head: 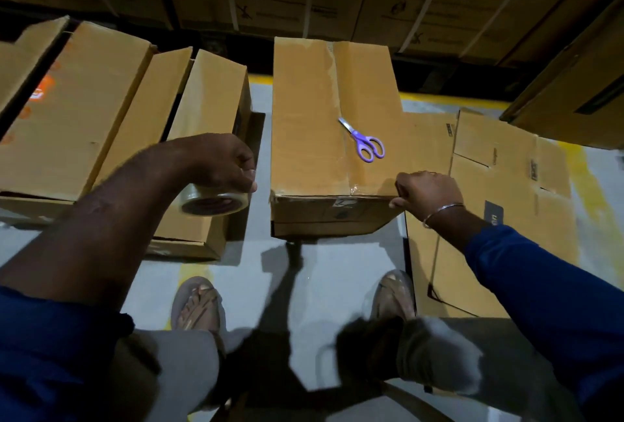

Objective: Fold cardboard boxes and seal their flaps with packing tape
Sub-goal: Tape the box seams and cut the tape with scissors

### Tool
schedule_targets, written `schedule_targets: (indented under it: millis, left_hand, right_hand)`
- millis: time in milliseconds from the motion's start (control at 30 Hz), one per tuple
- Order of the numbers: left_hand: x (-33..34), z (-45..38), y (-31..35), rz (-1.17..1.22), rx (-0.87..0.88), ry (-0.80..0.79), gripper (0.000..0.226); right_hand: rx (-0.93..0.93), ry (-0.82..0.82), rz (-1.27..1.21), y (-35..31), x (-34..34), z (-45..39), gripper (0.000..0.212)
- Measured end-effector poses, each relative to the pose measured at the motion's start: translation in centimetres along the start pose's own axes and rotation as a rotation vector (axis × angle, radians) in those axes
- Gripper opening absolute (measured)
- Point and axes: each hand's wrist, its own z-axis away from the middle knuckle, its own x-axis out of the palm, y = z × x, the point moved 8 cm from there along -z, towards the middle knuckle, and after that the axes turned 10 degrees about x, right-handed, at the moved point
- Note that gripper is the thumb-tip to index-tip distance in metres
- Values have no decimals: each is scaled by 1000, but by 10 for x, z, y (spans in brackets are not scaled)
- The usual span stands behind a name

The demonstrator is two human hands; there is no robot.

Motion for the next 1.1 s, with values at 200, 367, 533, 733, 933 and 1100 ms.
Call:
schedule_targets:
  millis: [200, 367, 533, 733, 933, 1100]
  left_hand:
    - [6, -8, 5, -25, 59, -22, 9]
    - [9, -13, 9, -17, 80, -19, 9]
    - [11, -16, 4, 8, 68, -37, 8]
    - [11, -18, 4, 10, 72, -45, 10]
    - [12, -16, 6, 16, 77, -24, 9]
    - [19, -19, 12, 68, 124, -17, 11]
  right_hand:
    - [396, -93, -575, 60, 39, 9, 38]
    - [562, -231, -944, 69, 66, 7, 27]
    - [650, -476, -1164, 61, 71, 9, 61]
    - [755, -521, -1205, 33, 60, 19, 82]
    - [745, -525, -1135, -4, 67, 38, 112]
    - [654, -551, -935, 12, 77, 27, 91]
